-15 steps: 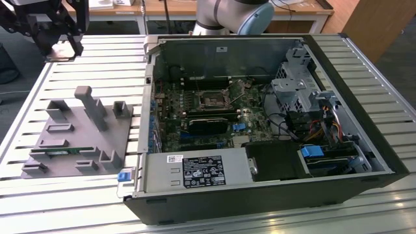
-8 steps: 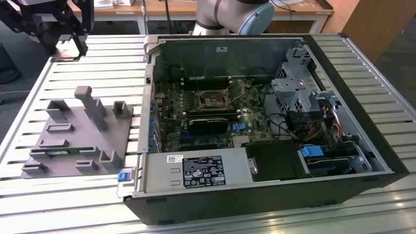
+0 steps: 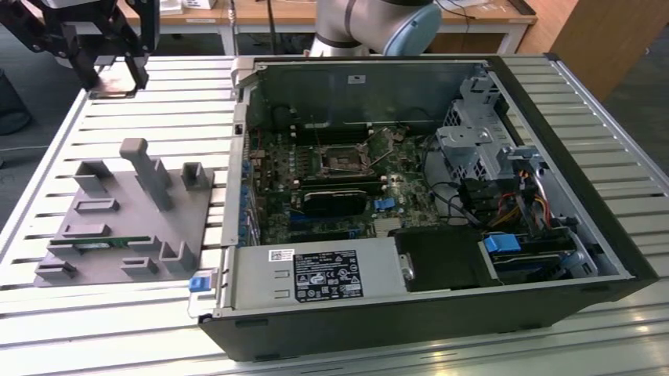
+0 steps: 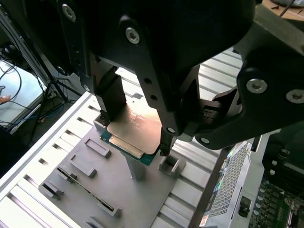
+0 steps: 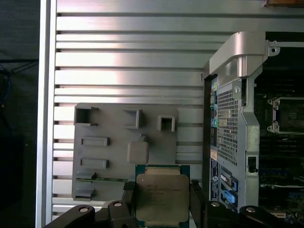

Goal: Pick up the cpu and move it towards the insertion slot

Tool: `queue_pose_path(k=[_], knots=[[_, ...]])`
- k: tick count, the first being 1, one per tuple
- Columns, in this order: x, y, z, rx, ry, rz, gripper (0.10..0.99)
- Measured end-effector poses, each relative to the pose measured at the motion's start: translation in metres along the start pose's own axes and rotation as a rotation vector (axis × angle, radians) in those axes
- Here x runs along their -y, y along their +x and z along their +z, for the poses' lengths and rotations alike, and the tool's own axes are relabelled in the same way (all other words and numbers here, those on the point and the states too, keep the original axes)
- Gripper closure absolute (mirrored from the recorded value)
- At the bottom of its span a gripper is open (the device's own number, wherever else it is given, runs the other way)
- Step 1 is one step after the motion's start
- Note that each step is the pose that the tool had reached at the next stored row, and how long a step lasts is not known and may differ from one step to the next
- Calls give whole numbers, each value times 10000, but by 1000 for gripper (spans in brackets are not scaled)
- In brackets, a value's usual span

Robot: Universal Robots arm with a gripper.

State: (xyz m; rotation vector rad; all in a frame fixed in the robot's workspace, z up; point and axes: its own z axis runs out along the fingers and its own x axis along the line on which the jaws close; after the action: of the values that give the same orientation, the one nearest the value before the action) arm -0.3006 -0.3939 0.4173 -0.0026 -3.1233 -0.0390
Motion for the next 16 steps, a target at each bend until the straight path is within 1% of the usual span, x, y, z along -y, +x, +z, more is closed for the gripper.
queue_pose_path(k=[16], knots=[[0, -136, -2, 1, -1, 0, 545]])
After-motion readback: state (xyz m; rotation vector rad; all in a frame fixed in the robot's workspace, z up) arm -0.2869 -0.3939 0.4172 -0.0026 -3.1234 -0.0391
